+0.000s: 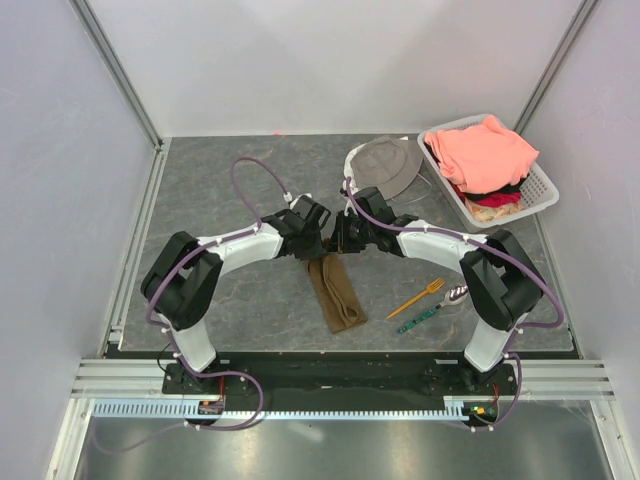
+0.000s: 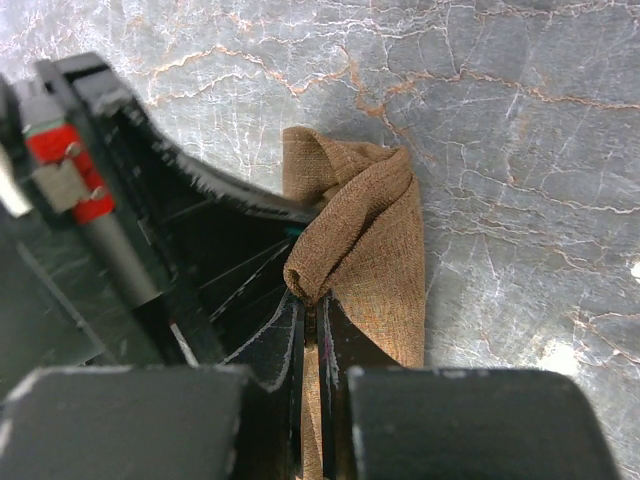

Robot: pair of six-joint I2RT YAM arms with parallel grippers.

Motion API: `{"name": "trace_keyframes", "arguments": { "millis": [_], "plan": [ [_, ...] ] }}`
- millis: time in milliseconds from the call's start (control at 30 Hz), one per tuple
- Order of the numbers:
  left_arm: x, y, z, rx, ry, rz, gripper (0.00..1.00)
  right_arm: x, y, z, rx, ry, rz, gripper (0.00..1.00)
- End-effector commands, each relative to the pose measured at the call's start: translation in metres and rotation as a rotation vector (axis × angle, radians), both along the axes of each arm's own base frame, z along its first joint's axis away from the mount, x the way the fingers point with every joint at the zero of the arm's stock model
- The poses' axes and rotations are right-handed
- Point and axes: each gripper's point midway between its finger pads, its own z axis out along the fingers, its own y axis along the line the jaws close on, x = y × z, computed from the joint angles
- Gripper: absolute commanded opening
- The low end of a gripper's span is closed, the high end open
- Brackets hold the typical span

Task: Fold the napkin into a case and place the utensils inside
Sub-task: Stuff the top corner of the smaller-rectangle-folded napkin into the folded napkin.

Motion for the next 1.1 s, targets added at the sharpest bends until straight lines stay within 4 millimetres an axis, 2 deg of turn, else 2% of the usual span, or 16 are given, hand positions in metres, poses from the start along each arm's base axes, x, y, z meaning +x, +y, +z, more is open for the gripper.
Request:
{"name": "trace_keyframes", "arguments": {
  "millis": [0,200,300,333,433,567,733,900,1067],
  "plan": [
    [0.030,-0.011,0.011,-0.072,-0.103,0.071,0.07,0.010,0.008,0.035,0.060,-0.064,0.008,0.00],
    [0.027,-0.015,0.001,-0.113,-0.105,0.071,0.08,0.012,0.003,0.036,0.042,-0.075,-0.007,0.00],
    [0.021,-0.009,0.009,-0.124,-0.122,0.075,0.10,0.016,-0.004,0.038,0.037,-0.075,-0.012,0.00],
    [0.020,-0.009,0.020,-0.139,-0.142,0.073,0.11,0.018,-0.006,0.039,0.036,-0.080,-0.013,0.00],
    [0.013,-0.003,0.032,-0.148,-0.155,0.070,0.16,0.017,-0.007,0.041,0.042,-0.081,-0.003,0.00],
    [0.007,0.005,0.037,-0.132,-0.152,0.079,0.15,0.017,-0.010,0.039,0.040,-0.072,-0.007,0.00],
    [0.009,0.003,0.030,-0.120,-0.126,0.078,0.09,0.018,-0.009,0.041,0.047,-0.074,-0.006,0.00],
    [0.016,-0.006,0.021,-0.124,-0.101,0.067,0.08,0.018,-0.008,0.040,0.053,-0.070,-0.006,0.00],
    [0.028,-0.016,0.021,-0.142,-0.124,0.065,0.08,0.016,-0.006,0.037,0.062,-0.058,-0.003,0.00]
  ]
}}
